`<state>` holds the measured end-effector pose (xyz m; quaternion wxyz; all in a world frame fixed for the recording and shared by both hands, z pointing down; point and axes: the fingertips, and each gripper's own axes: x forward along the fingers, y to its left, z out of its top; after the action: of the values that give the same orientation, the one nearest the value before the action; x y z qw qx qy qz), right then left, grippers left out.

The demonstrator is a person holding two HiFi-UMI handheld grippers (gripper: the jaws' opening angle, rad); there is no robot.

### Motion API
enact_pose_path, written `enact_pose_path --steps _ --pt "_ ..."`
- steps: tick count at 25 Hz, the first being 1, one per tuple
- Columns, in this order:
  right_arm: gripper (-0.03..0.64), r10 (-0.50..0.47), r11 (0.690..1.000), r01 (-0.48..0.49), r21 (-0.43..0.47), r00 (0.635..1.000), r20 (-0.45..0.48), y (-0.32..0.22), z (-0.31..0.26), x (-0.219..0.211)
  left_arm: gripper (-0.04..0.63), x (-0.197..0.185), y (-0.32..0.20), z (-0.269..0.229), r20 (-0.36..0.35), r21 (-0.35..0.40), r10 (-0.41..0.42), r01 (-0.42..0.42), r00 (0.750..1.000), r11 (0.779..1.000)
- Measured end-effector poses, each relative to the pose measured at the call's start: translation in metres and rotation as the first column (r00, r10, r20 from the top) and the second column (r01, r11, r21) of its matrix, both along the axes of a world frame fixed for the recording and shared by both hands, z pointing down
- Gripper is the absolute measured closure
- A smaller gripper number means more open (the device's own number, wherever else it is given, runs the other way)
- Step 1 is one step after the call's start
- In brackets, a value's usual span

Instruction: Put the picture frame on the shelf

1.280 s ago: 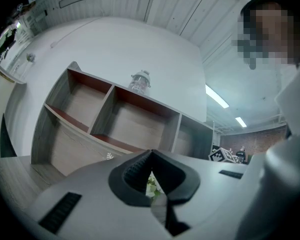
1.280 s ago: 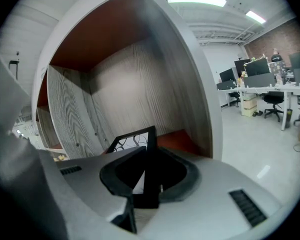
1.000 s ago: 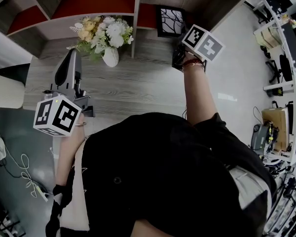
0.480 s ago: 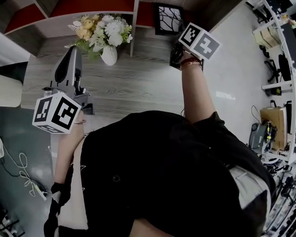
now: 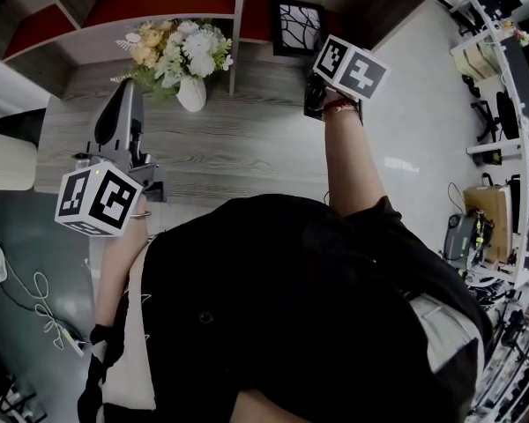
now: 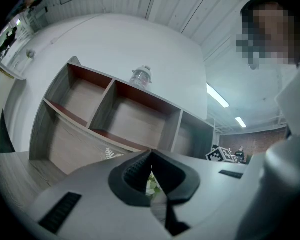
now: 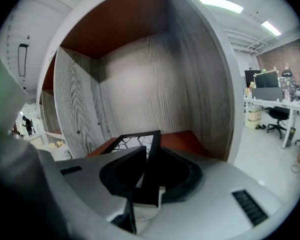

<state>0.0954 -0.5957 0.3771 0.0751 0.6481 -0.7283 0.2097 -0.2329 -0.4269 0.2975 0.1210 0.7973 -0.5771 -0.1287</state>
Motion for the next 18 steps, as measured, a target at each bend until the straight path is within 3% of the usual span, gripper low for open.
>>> enact_pose_path --steps 10,18 --pt "0.54 -0.021 1.0 0.021 -0.001 1.0 -0.012 -0.002 0.003 -0.002 0.584 0.0 0.0 0.004 0.0 -0.003 0.004 -0.004 1.0 1.0" --pt "0.492 -0.074 0.997 0.073 0.014 0.994 0.075 0.007 -0.01 -0.006 0.584 0.015 0.001 -0.003 0.0 0.003 0.042 -0.042 0.999 0.999"
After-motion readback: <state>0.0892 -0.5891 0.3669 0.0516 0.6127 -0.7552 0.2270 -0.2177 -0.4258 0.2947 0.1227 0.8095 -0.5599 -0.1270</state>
